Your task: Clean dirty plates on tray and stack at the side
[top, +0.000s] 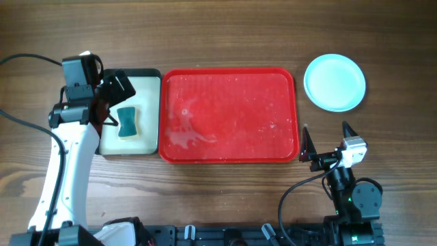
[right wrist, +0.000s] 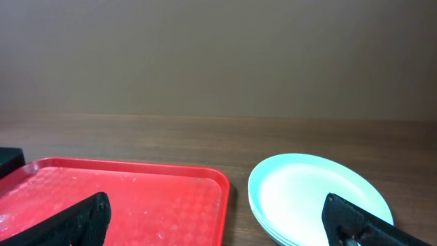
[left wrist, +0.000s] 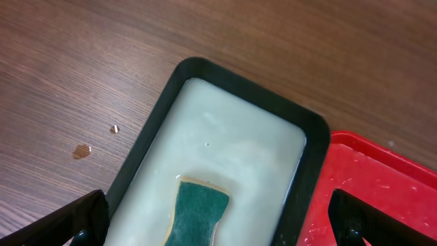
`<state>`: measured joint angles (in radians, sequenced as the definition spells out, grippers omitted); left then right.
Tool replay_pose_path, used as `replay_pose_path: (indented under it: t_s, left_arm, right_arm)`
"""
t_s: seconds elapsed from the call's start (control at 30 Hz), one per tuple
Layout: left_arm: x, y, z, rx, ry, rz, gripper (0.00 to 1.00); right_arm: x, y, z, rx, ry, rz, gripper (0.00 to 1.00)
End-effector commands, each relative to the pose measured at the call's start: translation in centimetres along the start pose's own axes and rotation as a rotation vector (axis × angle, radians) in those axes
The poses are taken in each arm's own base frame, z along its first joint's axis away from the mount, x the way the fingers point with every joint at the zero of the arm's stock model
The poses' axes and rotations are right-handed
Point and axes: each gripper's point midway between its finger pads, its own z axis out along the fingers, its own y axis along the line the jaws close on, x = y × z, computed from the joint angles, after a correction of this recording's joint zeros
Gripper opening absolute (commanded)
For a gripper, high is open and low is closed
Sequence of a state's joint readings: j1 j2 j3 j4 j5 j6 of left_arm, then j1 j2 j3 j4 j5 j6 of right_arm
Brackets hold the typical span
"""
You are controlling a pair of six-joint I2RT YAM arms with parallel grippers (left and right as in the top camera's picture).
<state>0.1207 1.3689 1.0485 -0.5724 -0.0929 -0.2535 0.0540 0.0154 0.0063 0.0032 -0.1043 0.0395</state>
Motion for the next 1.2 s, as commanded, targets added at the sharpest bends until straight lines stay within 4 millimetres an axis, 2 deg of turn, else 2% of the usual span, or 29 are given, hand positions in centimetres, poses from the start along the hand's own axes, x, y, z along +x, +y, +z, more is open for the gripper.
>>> replay_pose_path:
  t_s: [0.0, 0.1, 0.2, 0.33, 0.37, 0.4, 0.5, 0.8, 0.93, 1.03, 1.17]
  left_arm:
    - [-2.1, 0.1, -3.7, 0.023, -0.109, -0.031, 1.0]
    - [-3.2, -0.1, -7.3, 0.057, -0.2, -0.038, 1.0]
    - [-4.1, -1.3, -12.1, 0.13, -0.322, -0.025, 1.0]
    - [-4.3, -2.4, -19.1, 0.244, -0.491, -0.01, 1.0]
    - [-4.2, -2.2, -22.0, 0.28, -0.563, -0.016, 1.0]
    - [-3.9, -1.8, -23.8, 0.298, -0.608, -0.022, 1.0]
    - [-3.2, -0.9, -26.7, 0.326, -0.681, -0.032, 1.0]
    - [5.5, 3.1, -30.4, 0.344, -0.661, -0.023, 1.0]
    - [8.3, 4.3, -31.6, 0.385, -0.71, -0.026, 1.0]
    - [9.7, 4.3, -30.7, 0.408, -0.715, -0.019, 1.0]
    - [10.5, 3.7, -27.1, 0.406, -0.645, -0.029, 1.0]
  right_arm:
    - [-0.3, 0.0, -0.1, 0.001, -0.013, -0.014, 1.0]
    - [-0.3, 0.0, -0.1, 0.001, -0.013, -0.014, 1.0]
    - [-0.3, 0.0, -0.1, 0.001, -0.013, -0.014, 1.0]
    - [-0.3, 0.0, -0.1, 0.001, -0.013, -0.014, 1.0]
    - [-0.3, 0.0, -0.1, 0.001, -0.013, -0.014, 1.0]
    - [-0.3, 0.0, -0.1, 0.001, -0.013, -0.014, 1.0]
    - [-0.3, 0.0, -0.1, 0.001, -0.013, -0.014, 1.0]
    - [-0.3, 0.0, -0.1, 0.001, -0.013, -0.014, 1.0]
    - [-0.3, 0.0, -0.1, 0.001, -0.013, -0.015, 1.0]
    - [-0.3, 0.0, -0.1, 0.001, -0.013, -0.014, 1.0]
    - [-0.3, 0.0, -0.1, 0.001, -0.013, -0.015, 1.0]
